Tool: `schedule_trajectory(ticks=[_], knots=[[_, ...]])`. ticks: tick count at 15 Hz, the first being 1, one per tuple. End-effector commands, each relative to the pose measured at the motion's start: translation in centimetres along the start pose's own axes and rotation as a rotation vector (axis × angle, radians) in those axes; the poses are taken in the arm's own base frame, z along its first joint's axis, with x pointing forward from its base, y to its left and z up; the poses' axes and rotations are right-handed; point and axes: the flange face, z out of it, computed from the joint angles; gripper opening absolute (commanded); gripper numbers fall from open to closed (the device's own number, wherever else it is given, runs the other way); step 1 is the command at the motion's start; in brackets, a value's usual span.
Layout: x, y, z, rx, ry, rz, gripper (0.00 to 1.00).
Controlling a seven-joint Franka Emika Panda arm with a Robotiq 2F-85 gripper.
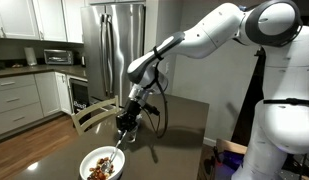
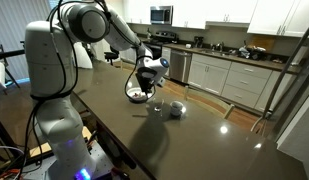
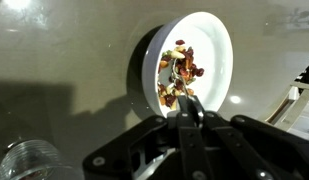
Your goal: Use the spoon to transfer one spoon of contents from the bowl to the glass cup
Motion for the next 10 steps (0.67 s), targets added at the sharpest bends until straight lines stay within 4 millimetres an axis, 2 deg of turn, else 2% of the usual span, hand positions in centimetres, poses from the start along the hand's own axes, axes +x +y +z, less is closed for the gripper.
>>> schedule_trajectory(ticks=[1,5,10], knots=[[0.4,2.0,0.7,0.076,-0.031,0.012,0.04],[0.6,3.6,0.3,0.128,-0.046,0.030,0.04],[0.8,4.3,-0.5,0.152,-0.051,0.032,0.04]])
